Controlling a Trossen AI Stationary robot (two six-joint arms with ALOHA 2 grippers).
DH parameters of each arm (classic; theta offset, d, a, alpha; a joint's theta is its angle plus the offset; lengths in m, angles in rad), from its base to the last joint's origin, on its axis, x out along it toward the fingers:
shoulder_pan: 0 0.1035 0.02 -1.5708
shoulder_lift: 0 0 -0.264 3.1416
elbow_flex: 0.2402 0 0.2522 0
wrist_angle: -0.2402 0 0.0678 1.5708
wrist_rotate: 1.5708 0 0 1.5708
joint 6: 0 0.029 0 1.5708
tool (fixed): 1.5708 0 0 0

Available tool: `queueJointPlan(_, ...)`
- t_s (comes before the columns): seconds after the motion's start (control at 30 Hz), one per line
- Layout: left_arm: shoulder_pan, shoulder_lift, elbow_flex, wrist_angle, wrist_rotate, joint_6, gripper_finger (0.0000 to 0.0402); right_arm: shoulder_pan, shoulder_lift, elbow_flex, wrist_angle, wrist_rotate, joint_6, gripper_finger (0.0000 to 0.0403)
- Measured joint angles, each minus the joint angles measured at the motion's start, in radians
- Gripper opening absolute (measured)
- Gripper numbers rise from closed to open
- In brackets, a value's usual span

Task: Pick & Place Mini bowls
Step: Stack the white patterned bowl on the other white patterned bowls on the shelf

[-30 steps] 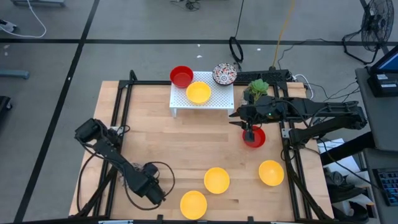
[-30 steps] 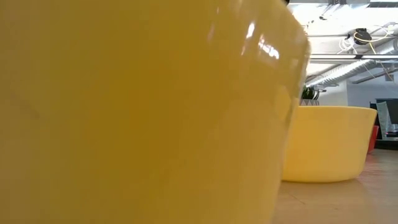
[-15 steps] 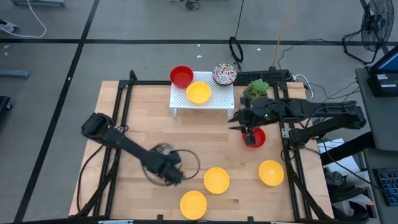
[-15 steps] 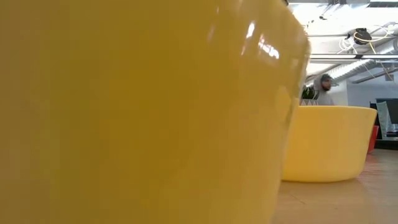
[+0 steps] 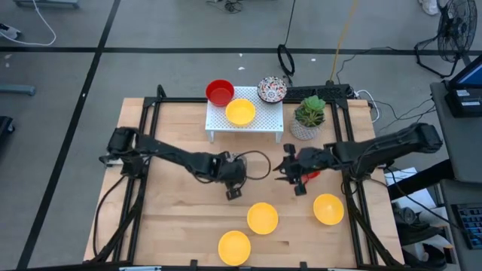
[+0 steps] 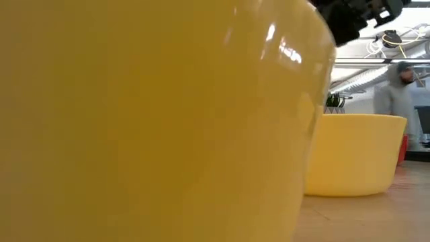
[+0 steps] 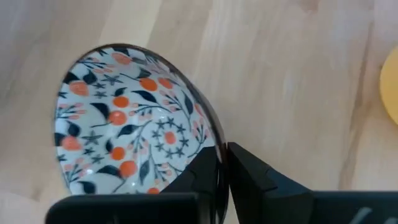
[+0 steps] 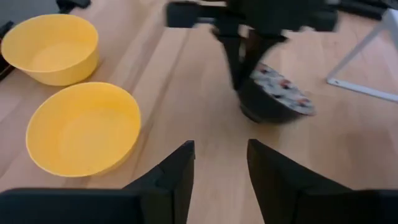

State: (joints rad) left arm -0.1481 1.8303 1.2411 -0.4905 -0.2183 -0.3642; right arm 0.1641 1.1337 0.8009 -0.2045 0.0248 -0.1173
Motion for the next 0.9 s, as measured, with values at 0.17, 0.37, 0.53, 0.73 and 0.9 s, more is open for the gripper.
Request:
queueJointPlan(0.17, 0.047, 0.04, 0.003, 0.024, 0.045, 0.018, 0.0012, 0.022, 0.0, -0.086, 0.148, 0.005, 0.0, 0.0155)
queueJointPlan(0.37, 0.048, 0.073, 0.006, 0.05, 0.061, 0.031, 0.0032, 0.022, -0.001, -0.142, 0.235, 0.053, 0.008, 0.0172)
queueJointPlan(0.53, 0.042, 0.083, -0.001, 0.075, 0.056, -0.022, 0.0081, 0.021, 0.001, -0.153, 0.248, 0.109, 0.003, 0.0185)
queueJointPlan(0.73, 0.043, 0.074, -0.001, 0.086, 0.071, -0.12, 0.0134, 0.023, 0.037, -0.153, 0.265, 0.105, 0.001, 0.0199)
queueJointPlan(0.9, 0.043, -0.005, -0.001, 0.077, 0.218, -0.118, 0.0175, 0.023, 0.126, -0.153, 0.374, 0.105, -0.041, 0.0216)
